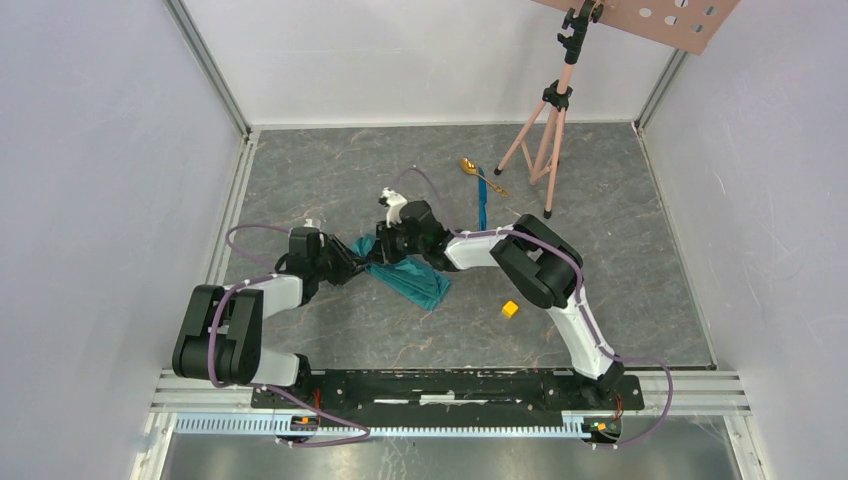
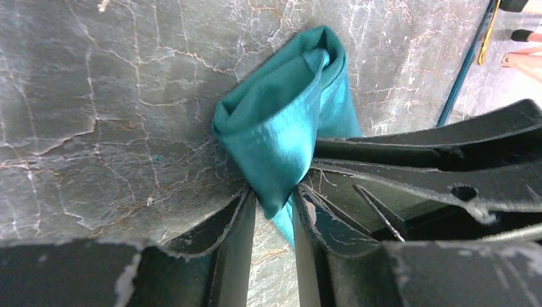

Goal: Fold the napkin into a case and place the utensils inside
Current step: Stuff the top corner of the smaller-rectangle-folded napkin into the folded napkin.

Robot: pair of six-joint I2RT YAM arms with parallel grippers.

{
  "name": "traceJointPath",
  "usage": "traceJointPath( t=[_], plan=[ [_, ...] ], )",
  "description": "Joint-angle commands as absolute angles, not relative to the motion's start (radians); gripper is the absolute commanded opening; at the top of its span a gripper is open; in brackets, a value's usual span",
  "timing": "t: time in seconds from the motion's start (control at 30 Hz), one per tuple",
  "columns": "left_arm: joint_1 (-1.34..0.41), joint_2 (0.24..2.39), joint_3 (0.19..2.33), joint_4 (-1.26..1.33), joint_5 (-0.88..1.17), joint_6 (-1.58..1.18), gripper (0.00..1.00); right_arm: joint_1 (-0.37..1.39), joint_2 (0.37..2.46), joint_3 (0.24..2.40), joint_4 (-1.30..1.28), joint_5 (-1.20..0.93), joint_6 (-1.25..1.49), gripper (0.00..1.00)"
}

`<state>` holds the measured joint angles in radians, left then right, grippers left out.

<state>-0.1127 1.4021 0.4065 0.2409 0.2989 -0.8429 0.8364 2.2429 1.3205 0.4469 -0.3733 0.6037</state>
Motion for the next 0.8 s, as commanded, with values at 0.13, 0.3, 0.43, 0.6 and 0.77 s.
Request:
traceJointPath(
  t=[0.13,0.3,0.43,0.6,0.77],
  plan=[
    [-0.068,1.38,0.366,0.192,0.289,-0.827,0.36,0.846,2.176,1.291,0.319,-0.334,0.419,0.39],
    [0.041,1.269,0.346,0.105,0.334,-0.795,0.41,0.782,2.143,1.24,0.403,-0.49,0.52,0.46],
    [0.056,1.236,0.348,0.097,0.351,-0.807,0.44,0.778,2.146,1.242,0.427,-0.505,0.539,0.5],
    [0.058,1.298,0.376,0.128,0.366,-0.817,0.44,0.776,2.159,1.26,0.451,-0.491,0.571,0.48],
    [0.056,1.387,0.388,0.206,0.38,-0.85,0.4,0.778,2.222,1.335,0.45,-0.483,0.602,0.33]
  ],
)
